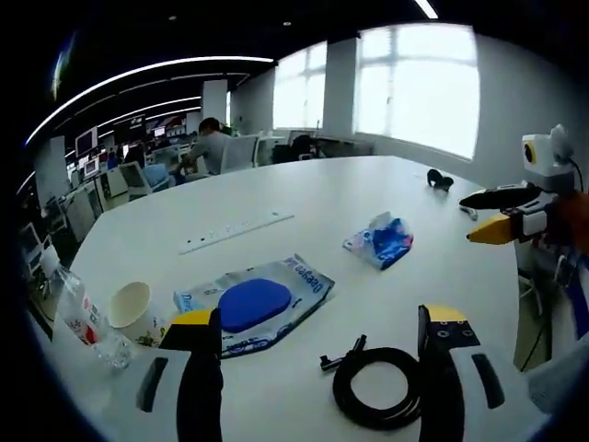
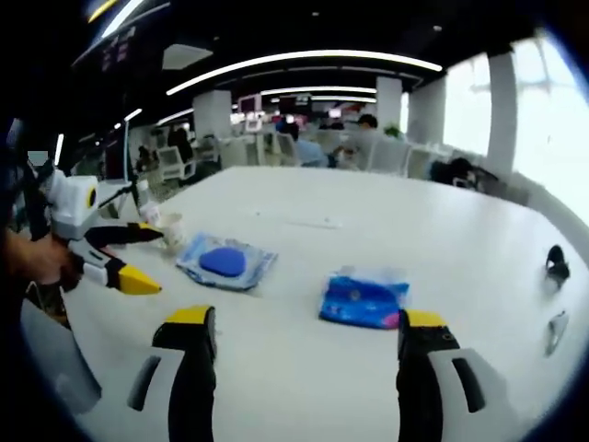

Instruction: Arrange the tabletop items into an orderly group along one side of the table until the central work area is clear of visible clutter.

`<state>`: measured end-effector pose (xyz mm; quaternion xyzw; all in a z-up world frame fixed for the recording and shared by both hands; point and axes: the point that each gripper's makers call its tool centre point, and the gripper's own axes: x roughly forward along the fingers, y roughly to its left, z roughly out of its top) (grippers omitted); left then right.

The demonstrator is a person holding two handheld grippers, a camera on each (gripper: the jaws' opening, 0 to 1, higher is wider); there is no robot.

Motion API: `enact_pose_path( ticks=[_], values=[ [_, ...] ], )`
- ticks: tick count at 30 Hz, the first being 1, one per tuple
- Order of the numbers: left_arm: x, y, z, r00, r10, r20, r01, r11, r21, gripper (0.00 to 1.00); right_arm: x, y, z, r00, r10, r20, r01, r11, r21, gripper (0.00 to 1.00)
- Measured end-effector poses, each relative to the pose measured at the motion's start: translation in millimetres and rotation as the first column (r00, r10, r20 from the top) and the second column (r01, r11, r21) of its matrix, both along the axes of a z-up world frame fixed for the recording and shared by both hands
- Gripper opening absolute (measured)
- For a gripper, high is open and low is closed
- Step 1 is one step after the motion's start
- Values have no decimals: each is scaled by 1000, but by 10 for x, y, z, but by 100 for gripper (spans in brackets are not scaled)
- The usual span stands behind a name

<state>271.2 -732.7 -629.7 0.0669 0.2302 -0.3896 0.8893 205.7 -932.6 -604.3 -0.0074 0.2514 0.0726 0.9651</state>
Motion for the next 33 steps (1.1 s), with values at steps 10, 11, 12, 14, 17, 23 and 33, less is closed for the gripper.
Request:
enact_pose_path(
  ticks=[10,11,12,14,17,23,33],
  values=[
    [5,-158,-34,999,34,-1,-34,999,27,85,25,-248,-126,999,33,-20,-33,999,22,75],
    [7,-175,-34,999,35,-1,-35,999,28,85,26,-258,-130,999,37,-20,-36,999,25,75],
    [15,-194,-35,999,41,0,-41,999,30,85,27,-274,-141,999,47,-22,-46,999,24,75],
    [23,-229,-35,999,51,-1,-51,998,29,85,30,-324,-155,998,61,-22,-60,998,16,74],
    [6,-329,-43,999,54,1,-54,998,32,84,44,-432,-185,999,50,-17,-49,998,36,72],
    [10,-465,-50,999,49,25,-50,998,47,79,65,-567,-298,998,50,-26,-48,997,54,68],
    [119,-595,-80,996,81,42,-84,995,55,76,196,-736,-409,996,79,-36,-76,994,76,63]
  ],
)
